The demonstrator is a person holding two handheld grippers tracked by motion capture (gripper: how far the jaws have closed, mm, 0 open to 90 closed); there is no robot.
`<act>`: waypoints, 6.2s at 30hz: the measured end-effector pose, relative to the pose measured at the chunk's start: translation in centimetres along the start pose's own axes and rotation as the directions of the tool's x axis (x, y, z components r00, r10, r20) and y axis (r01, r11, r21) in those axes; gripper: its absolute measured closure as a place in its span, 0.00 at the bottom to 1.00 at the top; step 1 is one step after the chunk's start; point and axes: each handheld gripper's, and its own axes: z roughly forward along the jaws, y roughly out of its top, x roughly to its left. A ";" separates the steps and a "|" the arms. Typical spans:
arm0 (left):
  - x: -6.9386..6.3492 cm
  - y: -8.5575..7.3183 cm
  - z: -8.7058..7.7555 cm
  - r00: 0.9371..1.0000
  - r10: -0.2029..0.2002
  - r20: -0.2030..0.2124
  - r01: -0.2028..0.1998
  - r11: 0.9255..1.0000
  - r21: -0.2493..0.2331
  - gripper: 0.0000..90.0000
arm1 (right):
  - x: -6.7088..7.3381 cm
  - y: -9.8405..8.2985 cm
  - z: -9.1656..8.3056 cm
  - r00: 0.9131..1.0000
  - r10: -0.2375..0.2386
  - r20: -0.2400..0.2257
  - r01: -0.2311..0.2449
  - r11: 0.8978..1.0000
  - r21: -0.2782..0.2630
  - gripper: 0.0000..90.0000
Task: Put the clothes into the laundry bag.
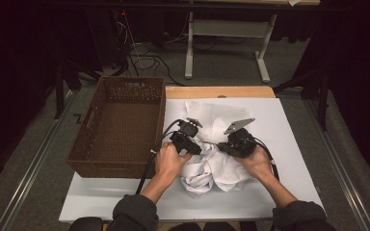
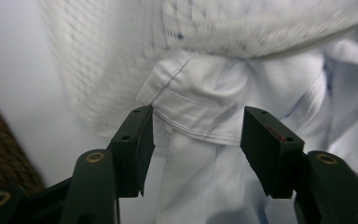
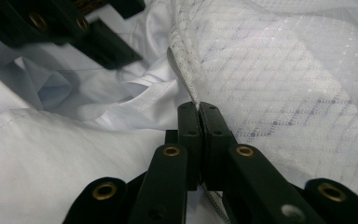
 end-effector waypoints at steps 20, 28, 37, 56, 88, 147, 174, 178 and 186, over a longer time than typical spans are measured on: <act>-1.7 -0.9 -1.4 0.982 0.135 0.132 -0.110 0.978 -0.179 0.91 | -0.2 0.9 -1.2 1.000 0.013 0.008 -0.013 0.998 -0.069 0.99; -1.7 1.3 0.5 0.985 0.095 0.143 -0.076 0.989 -0.130 0.92 | 1.0 1.9 -1.5 0.999 -0.041 -0.009 0.040 0.994 -0.103 1.00; 0.0 2.0 1.8 0.995 -0.011 0.104 0.023 0.993 -0.116 0.80 | 0.9 0.4 -1.3 0.999 -0.033 -0.016 0.032 0.998 -0.058 1.00; 0.0 -0.3 -1.1 0.998 -0.002 0.056 0.003 1.000 -0.010 0.50 | -0.8 -1.0 0.1 0.999 0.018 0.030 -0.018 1.000 0.010 0.99; 0.9 -1.1 1.1 0.996 -0.052 0.065 0.052 0.999 0.009 0.58 | -1.4 -0.9 -1.1 0.998 0.055 -0.010 -0.056 0.998 -0.041 0.99; -0.1 -1.0 -1.5 0.987 -0.019 0.157 0.040 0.991 -0.127 0.54 | -2.0 -2.9 0.8 0.998 0.000 0.056 -0.009 0.988 0.156 0.99; 0.8 -0.8 1.0 0.979 -0.085 0.184 0.091 0.996 -0.023 0.77 | -3.4 -3.4 0.1 0.991 0.052 0.122 -0.065 0.992 0.108 0.95; 0.8 -1.1 -0.5 0.976 -0.053 0.210 0.078 0.991 -0.112 0.96 | -2.7 -2.6 -1.2 0.992 0.063 0.110 -0.066 0.998 0.021 0.84; 0.1 -1.2 -1.3 0.974 0.006 0.228 0.030 0.988 -0.154 0.97 | -0.6 0.2 -0.9 0.988 -0.039 0.152 0.036 0.999 0.022 0.87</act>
